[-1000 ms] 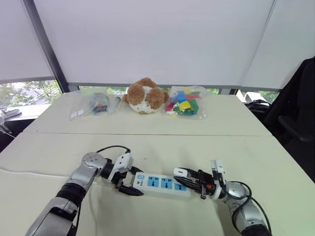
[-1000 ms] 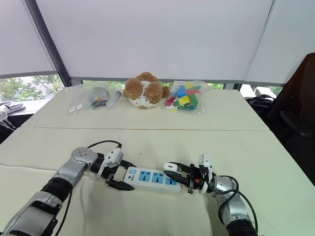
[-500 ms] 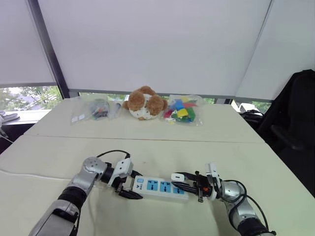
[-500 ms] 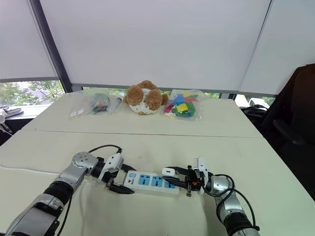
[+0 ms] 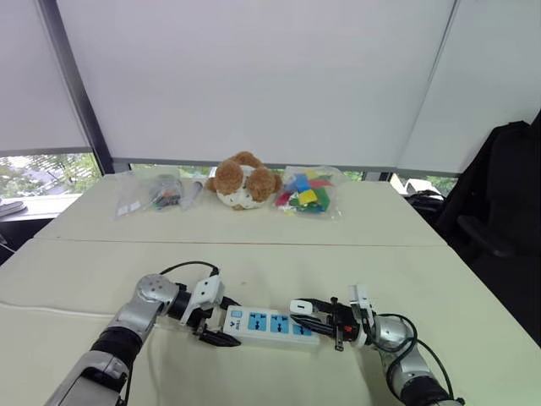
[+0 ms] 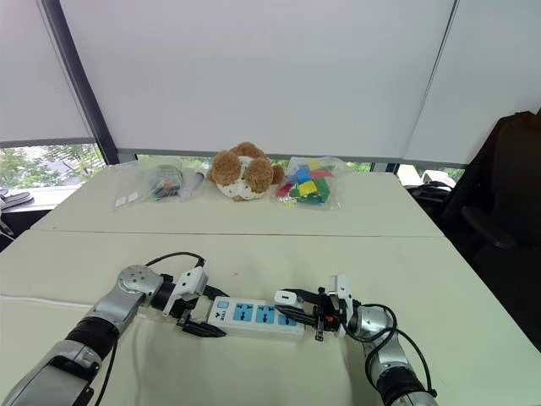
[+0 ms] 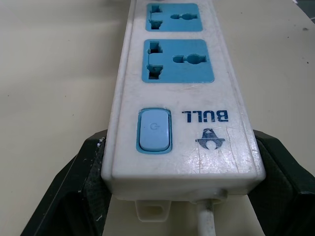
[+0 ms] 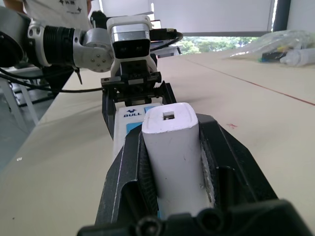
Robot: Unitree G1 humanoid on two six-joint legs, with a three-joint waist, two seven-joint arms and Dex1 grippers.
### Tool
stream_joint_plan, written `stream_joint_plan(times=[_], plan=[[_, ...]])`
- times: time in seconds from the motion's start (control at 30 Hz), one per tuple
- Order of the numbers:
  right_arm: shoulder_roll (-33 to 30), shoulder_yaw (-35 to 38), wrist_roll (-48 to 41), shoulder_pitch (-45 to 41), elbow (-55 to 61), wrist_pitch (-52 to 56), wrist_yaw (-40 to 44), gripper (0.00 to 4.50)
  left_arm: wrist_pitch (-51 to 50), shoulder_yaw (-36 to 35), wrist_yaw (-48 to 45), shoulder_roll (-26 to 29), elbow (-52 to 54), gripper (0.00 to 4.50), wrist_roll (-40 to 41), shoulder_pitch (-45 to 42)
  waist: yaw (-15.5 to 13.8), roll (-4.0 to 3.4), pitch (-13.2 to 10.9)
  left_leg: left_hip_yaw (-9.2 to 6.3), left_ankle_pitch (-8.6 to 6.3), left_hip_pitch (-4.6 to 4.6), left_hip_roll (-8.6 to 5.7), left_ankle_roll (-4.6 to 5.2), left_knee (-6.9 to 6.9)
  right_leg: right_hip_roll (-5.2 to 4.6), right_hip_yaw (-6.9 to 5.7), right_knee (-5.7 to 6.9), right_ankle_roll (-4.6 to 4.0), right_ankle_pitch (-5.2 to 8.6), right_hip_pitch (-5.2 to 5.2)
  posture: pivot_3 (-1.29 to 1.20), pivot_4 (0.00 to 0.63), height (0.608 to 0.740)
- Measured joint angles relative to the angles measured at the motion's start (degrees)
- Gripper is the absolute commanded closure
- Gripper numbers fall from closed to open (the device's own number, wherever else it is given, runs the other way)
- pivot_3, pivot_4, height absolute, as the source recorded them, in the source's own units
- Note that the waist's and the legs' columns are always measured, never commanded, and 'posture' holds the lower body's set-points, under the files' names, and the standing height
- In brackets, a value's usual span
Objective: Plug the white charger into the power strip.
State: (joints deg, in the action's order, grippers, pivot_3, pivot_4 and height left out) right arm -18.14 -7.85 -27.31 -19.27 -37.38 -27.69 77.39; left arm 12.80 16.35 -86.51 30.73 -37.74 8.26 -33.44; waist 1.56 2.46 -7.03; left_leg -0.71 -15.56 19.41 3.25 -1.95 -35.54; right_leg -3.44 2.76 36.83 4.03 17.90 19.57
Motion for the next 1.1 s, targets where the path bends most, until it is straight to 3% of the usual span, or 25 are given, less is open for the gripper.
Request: stream_joint_plan(times=[0.1, 0.33, 0.57, 0.77, 1.1], plan=[[-0.34, 0.84, -0.51, 1.66, 3.87, 3.75, -0.2, 3.72, 0.46, 0.06, -0.37, -0.36, 0.04, 1.45, 0.03, -0.46, -0.39, -0.11, -0.05, 0.09, 0.01, 0.19, 0.0, 0.01, 0.0, -0.08, -0.02, 0.02, -0.01, -0.01, 0.56, 0.0, 0.15, 0.739], [-3.71, 1.81, -1.13, 6.25, 17.76, 14.04, -1.94, 3.72, 3.49, -0.04, -2.31, -1.49, -1.0, 1.45, 0.29, -2.45, -0.88, -0.85, -0.31, 0.21, 0.06, 1.97, -0.13, -0.01, 0.0, -0.33, -0.29, 0.15, 0.05, -0.05, 2.28, 0.0, 0.15, 0.739], [-4.31, 2.24, -0.65, 7.12, 19.29, 14.08, -2.54, 3.72, 5.13, -0.1, -2.42, -2.46, -2.79, 1.45, 0.17, -3.24, -0.96, -1.28, -0.63, 0.24, 0.07, 1.97, -0.45, 0.02, -0.14, -0.14, -0.35, 0.12, 0.08, -0.04, 2.11, 0.0, 0.15, 0.739], [-4.52, 1.43, 1.87, 9.34, 20.04, 13.13, -2.63, 0.72, 5.51, -0.41, -2.35, -2.57, -3.37, 1.45, 0.15, -3.47, -0.86, -1.31, -0.97, 0.3, 0.05, 1.95, -0.57, 0.06, -0.51, 0.17, -0.45, 0.11, 0.19, -0.06, 1.84, 0.0, 0.15, 0.739], [-4.6, 2.29, 1.92, 8.83, 26.75, 18.88, -6.55, 0.72, 6.45, -0.88, -2.13, -2.76, -4.51, 1.45, -0.11, -4.21, -0.95, -1.53, -1.8, 0.2, 0.1, 1.97, -0.5, 0.01, -0.78, 0.48, -0.23, 0.12, 0.87, -0.42, 1.88, 0.0, 0.15, 0.739]])
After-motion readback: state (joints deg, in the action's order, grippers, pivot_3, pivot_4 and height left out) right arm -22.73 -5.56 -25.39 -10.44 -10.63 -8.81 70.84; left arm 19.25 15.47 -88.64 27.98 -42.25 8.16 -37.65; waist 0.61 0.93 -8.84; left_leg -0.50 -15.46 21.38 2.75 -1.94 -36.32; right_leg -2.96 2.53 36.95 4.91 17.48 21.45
